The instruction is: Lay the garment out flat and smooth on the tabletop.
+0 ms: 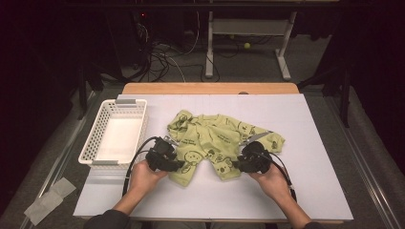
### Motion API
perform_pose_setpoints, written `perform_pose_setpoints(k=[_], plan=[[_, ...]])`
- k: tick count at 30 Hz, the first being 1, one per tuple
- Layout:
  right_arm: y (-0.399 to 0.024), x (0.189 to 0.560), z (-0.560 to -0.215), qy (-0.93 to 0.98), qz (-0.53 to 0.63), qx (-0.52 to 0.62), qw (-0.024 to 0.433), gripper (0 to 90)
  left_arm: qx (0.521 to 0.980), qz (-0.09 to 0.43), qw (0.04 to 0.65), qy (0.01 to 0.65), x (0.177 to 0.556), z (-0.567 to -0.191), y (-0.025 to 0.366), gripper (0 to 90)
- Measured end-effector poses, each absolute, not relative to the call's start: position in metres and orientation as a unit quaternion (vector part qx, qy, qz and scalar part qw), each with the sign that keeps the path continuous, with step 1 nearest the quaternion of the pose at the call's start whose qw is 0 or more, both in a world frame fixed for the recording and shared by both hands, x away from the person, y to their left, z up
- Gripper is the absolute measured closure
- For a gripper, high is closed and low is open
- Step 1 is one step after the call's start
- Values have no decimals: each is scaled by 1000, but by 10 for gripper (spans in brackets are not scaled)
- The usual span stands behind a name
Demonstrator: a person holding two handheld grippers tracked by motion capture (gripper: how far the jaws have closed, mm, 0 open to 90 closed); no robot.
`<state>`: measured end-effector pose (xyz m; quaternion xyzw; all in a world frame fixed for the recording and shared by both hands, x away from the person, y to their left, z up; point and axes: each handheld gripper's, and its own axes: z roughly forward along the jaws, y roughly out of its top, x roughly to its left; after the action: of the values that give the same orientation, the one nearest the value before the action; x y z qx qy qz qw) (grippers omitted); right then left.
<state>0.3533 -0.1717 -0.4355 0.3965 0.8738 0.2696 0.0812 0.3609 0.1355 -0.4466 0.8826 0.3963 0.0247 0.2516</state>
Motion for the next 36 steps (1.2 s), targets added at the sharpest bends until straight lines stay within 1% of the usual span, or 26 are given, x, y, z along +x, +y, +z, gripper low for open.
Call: perform_pose_setpoints(k=[4, 6, 9, 10, 18, 20, 21, 22, 24, 26, 28, 32, 34, 36], plan=[[-171, 354, -443, 877, 265, 395, 65, 759, 893, 8, 244, 379, 359, -449, 132, 726], [-170, 352, -445, 880, 263, 391, 67, 790, 895, 4, 241, 375, 356, -449, 131, 786], [-170, 348, -444, 882, 264, 385, 63, 880, 899, -2, 239, 366, 351, -449, 132, 816], [-170, 346, -444, 884, 263, 382, 62, 891, 900, -4, 239, 365, 349, -449, 133, 822], [-167, 321, -442, 898, 258, 352, 51, 900, 906, -23, 244, 346, 323, -448, 142, 826], [-167, 315, -440, 900, 263, 345, 52, 876, 906, -17, 247, 343, 319, -447, 144, 818], [-168, 313, -438, 898, 268, 344, 54, 831, 904, -9, 252, 345, 318, -446, 145, 784], [-169, 313, -436, 895, 273, 346, 61, 808, 901, -2, 256, 349, 318, -444, 146, 722], [-174, 317, -430, 887, 282, 357, 78, 789, 893, 14, 268, 362, 321, -440, 148, 611], [-180, 325, -424, 876, 292, 375, 82, 775, 887, 29, 273, 372, 326, -438, 149, 543], [-185, 335, -422, 865, 295, 394, 90, 746, 883, 38, 271, 381, 333, -439, 149, 506], [-186, 355, -426, 857, 279, 422, 102, 704, 880, 38, 264, 393, 345, -447, 145, 496], [-185, 364, -432, 854, 272, 432, 100, 665, 881, 36, 260, 395, 348, -451, 144, 497], [-184, 372, -438, 848, 272, 445, 92, 646, 880, 35, 260, 396, 349, -453, 144, 497]])
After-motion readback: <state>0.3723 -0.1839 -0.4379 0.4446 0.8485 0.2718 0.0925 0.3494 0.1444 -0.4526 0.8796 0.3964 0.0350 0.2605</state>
